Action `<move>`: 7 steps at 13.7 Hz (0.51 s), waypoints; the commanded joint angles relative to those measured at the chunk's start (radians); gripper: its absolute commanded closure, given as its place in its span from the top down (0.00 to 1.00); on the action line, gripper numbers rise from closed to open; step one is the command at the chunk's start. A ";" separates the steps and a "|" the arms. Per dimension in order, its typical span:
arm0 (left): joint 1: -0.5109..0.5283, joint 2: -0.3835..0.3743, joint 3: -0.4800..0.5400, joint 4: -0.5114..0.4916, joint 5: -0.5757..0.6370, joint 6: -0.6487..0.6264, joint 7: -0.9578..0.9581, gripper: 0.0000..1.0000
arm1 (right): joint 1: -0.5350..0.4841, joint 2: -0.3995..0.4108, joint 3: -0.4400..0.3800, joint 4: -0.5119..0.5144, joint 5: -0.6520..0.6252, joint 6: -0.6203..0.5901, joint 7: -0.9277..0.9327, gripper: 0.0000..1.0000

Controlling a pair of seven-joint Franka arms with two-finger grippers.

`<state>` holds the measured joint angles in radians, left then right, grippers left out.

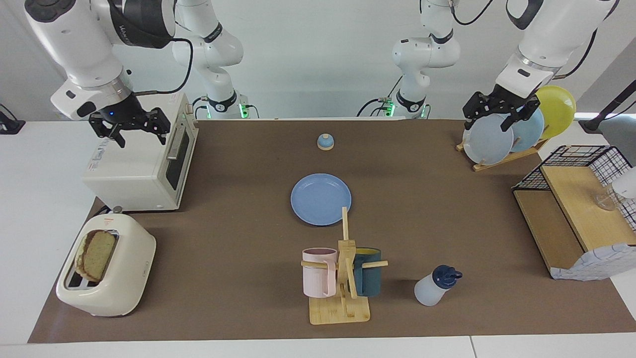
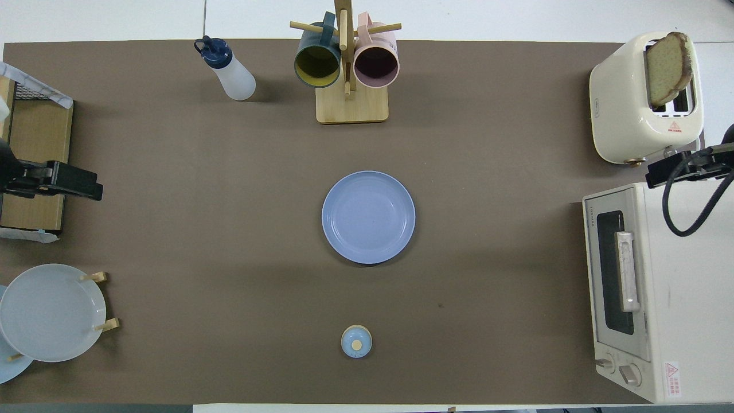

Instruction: Put bread on plate and add seasoning

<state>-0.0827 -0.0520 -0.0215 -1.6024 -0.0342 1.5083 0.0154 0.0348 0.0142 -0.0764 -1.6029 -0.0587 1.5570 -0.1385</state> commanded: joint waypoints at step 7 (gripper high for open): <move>0.008 -0.017 0.000 -0.010 0.011 -0.005 -0.002 1.00 | 0.005 0.003 -0.005 0.011 0.016 0.006 0.048 1.00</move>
<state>-0.0827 -0.0520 -0.0213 -1.6024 -0.0342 1.5079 0.0154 0.0342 0.0143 -0.0776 -1.5999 -0.0587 1.5573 -0.1054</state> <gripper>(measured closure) 0.000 0.000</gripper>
